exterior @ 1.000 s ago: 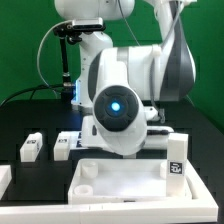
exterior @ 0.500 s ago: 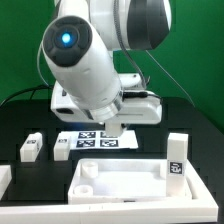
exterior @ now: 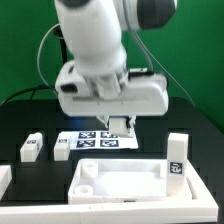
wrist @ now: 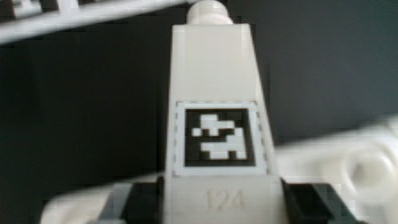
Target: Assemble desk
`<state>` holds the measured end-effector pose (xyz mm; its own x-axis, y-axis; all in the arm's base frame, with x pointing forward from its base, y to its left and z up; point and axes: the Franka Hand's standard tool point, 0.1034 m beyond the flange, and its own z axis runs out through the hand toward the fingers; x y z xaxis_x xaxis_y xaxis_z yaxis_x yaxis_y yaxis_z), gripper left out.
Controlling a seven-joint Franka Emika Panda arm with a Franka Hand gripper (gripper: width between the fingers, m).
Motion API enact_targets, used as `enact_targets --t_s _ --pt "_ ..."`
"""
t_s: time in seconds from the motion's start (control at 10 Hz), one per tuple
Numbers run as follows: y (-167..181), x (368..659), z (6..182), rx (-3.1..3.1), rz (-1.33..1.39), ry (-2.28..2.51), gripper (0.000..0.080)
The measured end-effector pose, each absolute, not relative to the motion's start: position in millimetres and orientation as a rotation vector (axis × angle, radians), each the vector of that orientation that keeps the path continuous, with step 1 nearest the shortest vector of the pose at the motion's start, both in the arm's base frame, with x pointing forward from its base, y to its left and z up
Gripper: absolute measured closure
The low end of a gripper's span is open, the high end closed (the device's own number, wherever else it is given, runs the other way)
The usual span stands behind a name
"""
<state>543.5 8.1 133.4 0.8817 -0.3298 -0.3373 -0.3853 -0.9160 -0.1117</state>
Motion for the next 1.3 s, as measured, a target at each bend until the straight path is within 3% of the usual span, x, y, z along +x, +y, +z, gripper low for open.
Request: enact_targets --t_s 0.1,0.2,0.3,0.8,1.1,1.3 --pt "-0.1 562.2 154.6 -2.908 0.351 0.583 0.0511" --pt "-5.8 569.8 161.7 -2.949 0.18 0.562 0.0511" --pt "-6.3 556.2 159.4 -2.985 0.095 0.53 0.0511" --pt "-8.3 573.1 145.7 -3.012 -0.373 0.506 0.0511" --pt "-35.6 595.3 165.5 -3.011 -0.754 0.422 0.0511" --pt "-41.8 585.6 163.2 -2.994 -0.907 0.438 0.0511"
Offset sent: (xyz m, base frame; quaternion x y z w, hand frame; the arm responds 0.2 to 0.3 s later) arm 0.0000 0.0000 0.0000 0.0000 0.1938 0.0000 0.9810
